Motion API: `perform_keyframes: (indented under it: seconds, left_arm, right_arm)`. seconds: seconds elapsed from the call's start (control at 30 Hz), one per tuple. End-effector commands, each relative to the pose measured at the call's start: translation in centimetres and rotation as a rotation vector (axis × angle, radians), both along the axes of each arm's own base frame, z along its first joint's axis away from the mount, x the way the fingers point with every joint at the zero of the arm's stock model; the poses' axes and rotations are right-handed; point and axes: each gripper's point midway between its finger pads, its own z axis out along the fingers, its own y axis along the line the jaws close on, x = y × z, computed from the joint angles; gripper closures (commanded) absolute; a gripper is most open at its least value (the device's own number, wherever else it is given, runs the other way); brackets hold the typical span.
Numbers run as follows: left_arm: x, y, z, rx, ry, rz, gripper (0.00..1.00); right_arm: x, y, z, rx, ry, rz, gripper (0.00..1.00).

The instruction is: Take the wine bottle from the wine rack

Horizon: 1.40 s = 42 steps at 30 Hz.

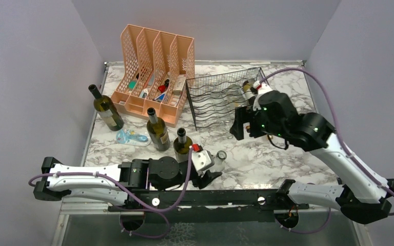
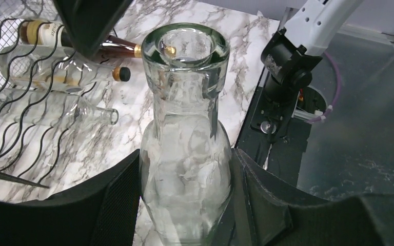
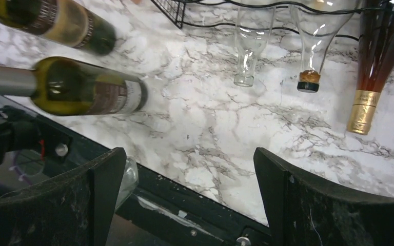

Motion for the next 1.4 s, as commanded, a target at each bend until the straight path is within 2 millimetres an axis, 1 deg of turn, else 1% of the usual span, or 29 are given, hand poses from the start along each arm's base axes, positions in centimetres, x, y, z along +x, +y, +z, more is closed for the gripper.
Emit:
perform_keyframes:
  seconds: [0.0, 0.07, 0.1, 0.17, 0.23, 0.33, 0.4, 0.43, 0.5, 0.53, 0.57, 0.6, 0.67, 0.77, 0.8, 0.83, 0.9, 0.97, 1.03, 1.1, 1.13, 1.17, 1.23, 1.37]
  left_arm:
    - [0.4, -1.0, 0.6, -0.101, -0.021, 0.022, 0.98]
    - [0.6, -1.2, 0.8, -0.098, -0.033, 0.029, 0.98]
    - [0.7, -1.2, 1.1, -0.095, -0.039, 0.033, 0.98]
    - [0.7, -1.0, 2.2, -0.097, -0.041, 0.030, 0.98]
    - [1.1, -0.6, 3.8, -0.117, -0.031, 0.058, 0.99]
    - [1.9, -0.1, 6.7, -0.172, -0.034, 0.110, 1.00]
    - [2.3, -0.5, 8.5, -0.189, -0.065, 0.118, 1.00]
    - [3.3, -2.1, 11.1, -0.193, -0.103, 0.121, 1.00]
    - [4.9, -3.0, 13.0, -0.208, -0.108, 0.118, 1.00]
    - [6.0, -3.1, 14.0, -0.220, -0.109, 0.118, 1.00]
    - [7.6, -3.0, 14.9, -0.227, -0.111, 0.126, 1.00]
    - [10.0, -2.3, 15.7, -0.230, -0.120, 0.170, 1.00]
    - [13.3, -0.8, 18.0, -0.244, -0.154, 0.240, 1.00]
    - [15.8, 1.2, 22.5, -0.277, -0.248, 0.269, 1.00]
    - [16.7, 2.1, 23.9, -0.275, -0.273, 0.308, 1.00]
    - [17.7, 3.0, 24.9, -0.263, -0.295, 0.359, 1.00]
    - [20.0, 5.7, 26.6, -0.241, -0.335, 0.492, 1.00]
    - [22.3, 9.0, 27.1, -0.212, -0.355, 0.648, 1.00]
    - [23.9, 13.1, 27.0, -0.187, -0.363, 0.813, 1.00]
    - [24.6, 17.1, 26.5, -0.180, -0.352, 0.967, 1.00]
    - [24.8, 18.7, 26.0, -0.166, -0.345, 1.030, 1.00]
    - [24.9, 19.9, 25.4, -0.144, -0.342, 1.083, 1.00]
    - [25.7, 22.4, 23.3, -0.092, -0.333, 1.199, 1.00]
    - [28.0, 25.9, 20.0, -0.060, -0.297, 1.269, 1.00]
  right_arm:
    - [3.4, 0.8, -4.0, -0.046, 0.005, -0.043, 0.04]
    - [4.5, 0.8, -6.1, -0.032, 0.053, -0.040, 0.06]
    - [5.0, 0.8, -7.0, -0.015, 0.073, -0.036, 0.07]
    - [5.4, 1.3, -8.6, 0.006, 0.104, -0.004, 0.09]
    - [6.0, 1.5, -10.3, -0.006, 0.107, 0.000, 0.09]
    - [6.8, 1.4, -13.0, -0.005, 0.121, -0.023, 0.10]
    - [7.1, 1.5, -14.6, 0.018, 0.142, -0.029, 0.12]
    - [7.1, 2.3, -16.1, 0.052, 0.149, 0.002, 0.14]
    - [7.3, 2.4, -16.8, 0.056, 0.137, 0.008, 0.15]
    - [7.4, 2.3, -17.1, 0.050, 0.135, 0.002, 0.15]
    - [7.5, 2.2, -17.5, 0.047, 0.132, -0.001, 0.15]
    - [7.6, 2.2, -17.9, 0.048, 0.137, -0.004, 0.15]
    - [7.6, 2.3, -18.5, 0.060, 0.149, -0.002, 0.15]
    - [7.4, 3.0, -19.7, 0.074, 0.181, 0.024, 0.17]
    - [7.5, 3.2, -20.1, 0.076, 0.191, 0.034, 0.18]
    - [7.5, 3.3, -20.4, 0.074, 0.199, 0.034, 0.18]
    - [7.8, 3.4, -20.9, 0.063, 0.205, 0.032, 0.19]
    - [8.1, 3.3, -21.2, 0.048, 0.204, 0.027, 0.19]
    - [8.3, 3.2, -21.3, 0.033, 0.200, 0.025, 0.19]
    - [8.4, 3.1, -21.4, 0.025, 0.197, 0.026, 0.19]
    - [8.4, 3.1, -21.4, 0.022, 0.197, 0.027, 0.19]
    - [8.5, 3.1, -21.4, 0.020, 0.196, 0.028, 0.19]
    - [8.5, 3.2, -21.5, 0.021, 0.195, 0.031, 0.19]
    - [8.4, 3.4, -21.6, 0.024, 0.203, 0.046, 0.19]
